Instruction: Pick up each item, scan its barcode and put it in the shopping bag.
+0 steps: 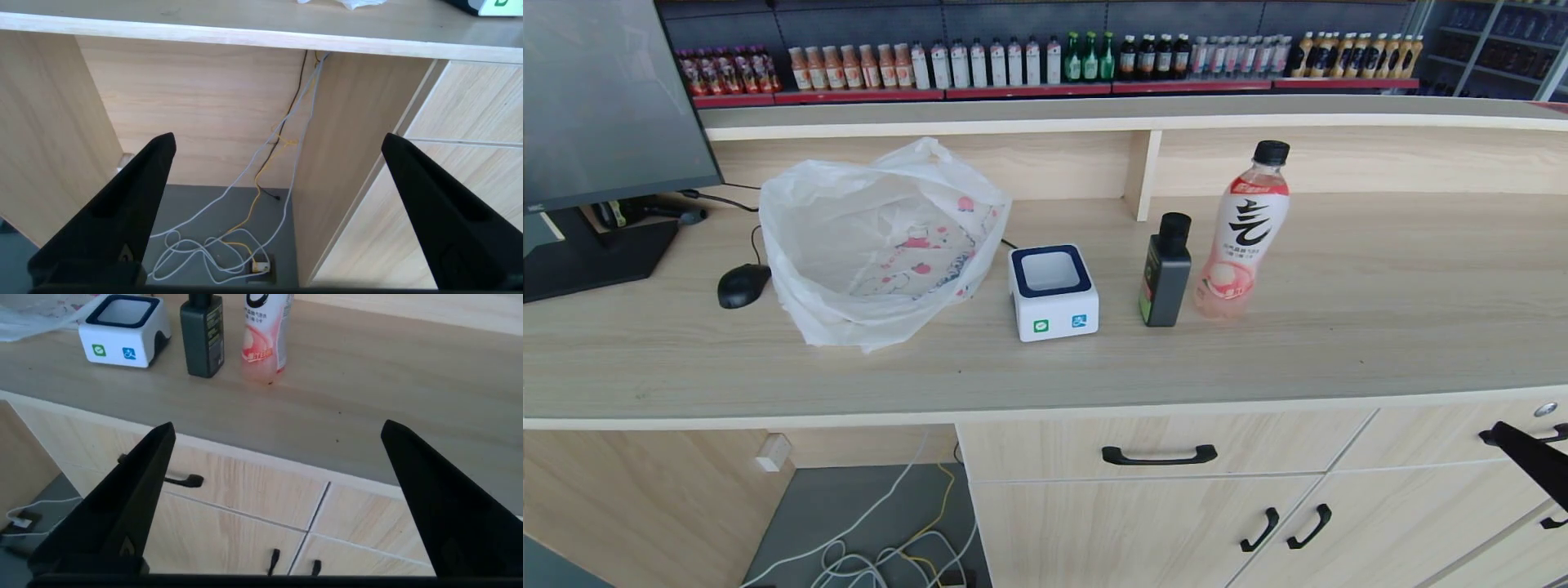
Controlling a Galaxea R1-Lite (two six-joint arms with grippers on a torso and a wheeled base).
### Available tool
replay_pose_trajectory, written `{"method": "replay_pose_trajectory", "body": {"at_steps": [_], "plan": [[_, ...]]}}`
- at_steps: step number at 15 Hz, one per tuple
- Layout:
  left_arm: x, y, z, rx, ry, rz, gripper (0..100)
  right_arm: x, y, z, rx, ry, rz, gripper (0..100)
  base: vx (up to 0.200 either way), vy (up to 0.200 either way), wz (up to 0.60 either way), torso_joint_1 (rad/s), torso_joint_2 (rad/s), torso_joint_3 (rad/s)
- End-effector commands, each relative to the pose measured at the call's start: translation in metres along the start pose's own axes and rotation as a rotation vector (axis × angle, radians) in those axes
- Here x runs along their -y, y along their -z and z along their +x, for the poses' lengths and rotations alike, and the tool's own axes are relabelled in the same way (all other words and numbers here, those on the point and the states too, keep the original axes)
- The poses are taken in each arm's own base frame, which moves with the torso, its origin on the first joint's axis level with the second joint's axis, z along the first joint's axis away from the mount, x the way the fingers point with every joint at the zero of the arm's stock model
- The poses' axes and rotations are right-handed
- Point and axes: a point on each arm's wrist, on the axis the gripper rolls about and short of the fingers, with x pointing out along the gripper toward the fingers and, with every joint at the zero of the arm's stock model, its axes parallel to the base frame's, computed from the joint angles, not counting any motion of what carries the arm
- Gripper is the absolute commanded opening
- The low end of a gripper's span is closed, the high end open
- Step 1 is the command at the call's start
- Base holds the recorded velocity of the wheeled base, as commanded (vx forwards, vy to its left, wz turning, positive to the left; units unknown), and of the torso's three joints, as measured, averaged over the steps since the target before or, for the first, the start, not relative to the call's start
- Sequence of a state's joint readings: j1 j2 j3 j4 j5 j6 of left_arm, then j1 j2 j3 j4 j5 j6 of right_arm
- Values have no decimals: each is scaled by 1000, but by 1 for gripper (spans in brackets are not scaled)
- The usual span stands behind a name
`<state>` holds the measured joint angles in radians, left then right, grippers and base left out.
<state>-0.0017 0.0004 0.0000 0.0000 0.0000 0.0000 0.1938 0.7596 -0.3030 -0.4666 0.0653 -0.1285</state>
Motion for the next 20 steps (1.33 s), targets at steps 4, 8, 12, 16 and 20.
{"method": "replay_pose_trajectory", "body": {"at_steps": [4, 8, 12, 16, 20], "plan": [[0, 0, 0, 0, 0, 0, 100, -5, -5, 43, 6, -60, -18, 100, 0, 0, 0, 0, 0, 0], [0, 0, 0, 0, 0, 0, 100, -14, -1, 55, -28, -107, -48, 100, 0, 0, 0, 0, 0, 0], [0, 0, 0, 0, 0, 0, 100, -42, -7, 100, 38, -142, -45, 100, 0, 0, 0, 0, 0, 0], [0, 0, 0, 0, 0, 0, 100, -70, -6, 116, 47, -177, -40, 100, 0, 0, 0, 0, 0, 0], [0, 0, 0, 0, 0, 0, 100, -76, -2, 119, 33, -200, -57, 100, 0, 0, 0, 0, 0, 0]]}}
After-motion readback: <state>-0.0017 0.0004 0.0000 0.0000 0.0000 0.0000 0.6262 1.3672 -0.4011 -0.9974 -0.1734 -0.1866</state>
